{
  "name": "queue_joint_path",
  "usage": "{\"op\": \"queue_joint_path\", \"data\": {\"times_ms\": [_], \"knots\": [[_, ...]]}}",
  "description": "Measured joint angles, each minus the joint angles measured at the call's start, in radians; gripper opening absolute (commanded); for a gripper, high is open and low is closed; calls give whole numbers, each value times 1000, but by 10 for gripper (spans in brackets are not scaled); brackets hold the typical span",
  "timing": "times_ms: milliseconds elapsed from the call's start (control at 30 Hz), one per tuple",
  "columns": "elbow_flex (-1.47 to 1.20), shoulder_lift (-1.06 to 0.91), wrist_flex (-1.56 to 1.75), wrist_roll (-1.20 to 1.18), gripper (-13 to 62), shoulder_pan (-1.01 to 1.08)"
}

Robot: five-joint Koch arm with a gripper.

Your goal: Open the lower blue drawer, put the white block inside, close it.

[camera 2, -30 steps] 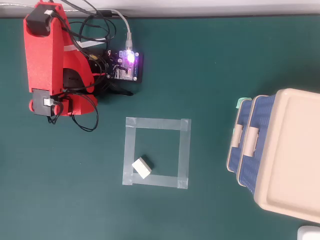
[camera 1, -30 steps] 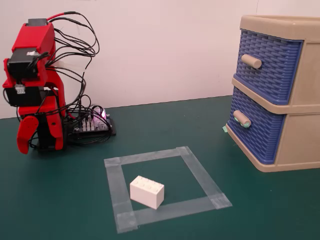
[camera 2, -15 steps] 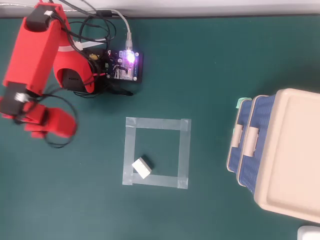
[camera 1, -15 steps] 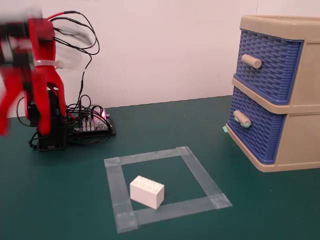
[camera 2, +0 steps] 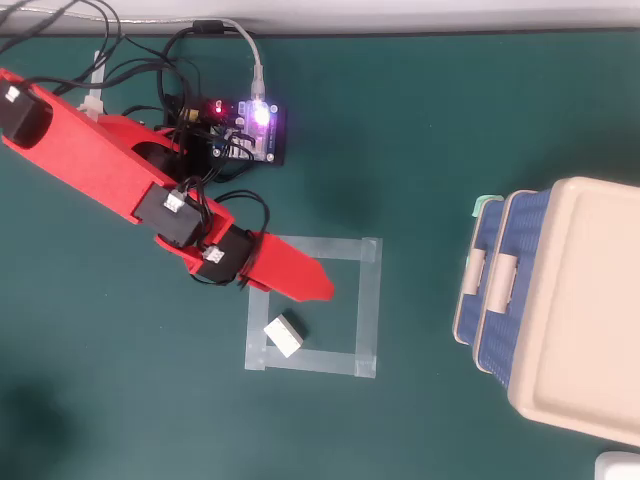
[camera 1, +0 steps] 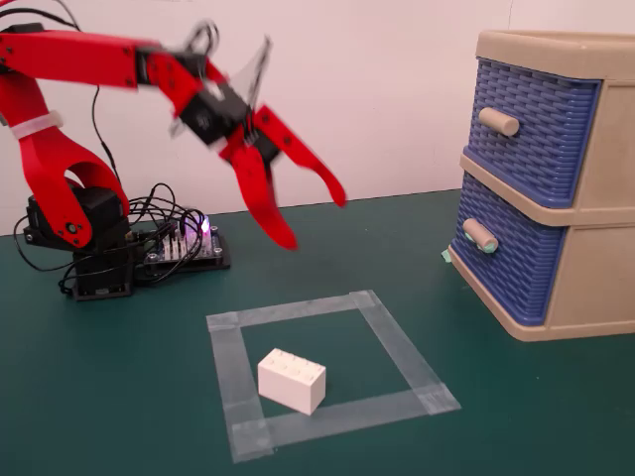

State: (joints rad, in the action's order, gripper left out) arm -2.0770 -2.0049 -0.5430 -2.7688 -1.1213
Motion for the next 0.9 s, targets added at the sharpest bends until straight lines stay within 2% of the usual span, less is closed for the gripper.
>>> {"op": "queue_joint_path", "data": {"times_ms": [133,233,367,533,667,900], "knots": [[-258,110,514,-23,336,-66],[-272,291,900,-29,335,-98],[-204,518,1172,-31,335,-190],[37,788,1258,-34,333,-202],[225,913,1258,-41,326,-202],[370,976,1212,-161,291,-221]]}}
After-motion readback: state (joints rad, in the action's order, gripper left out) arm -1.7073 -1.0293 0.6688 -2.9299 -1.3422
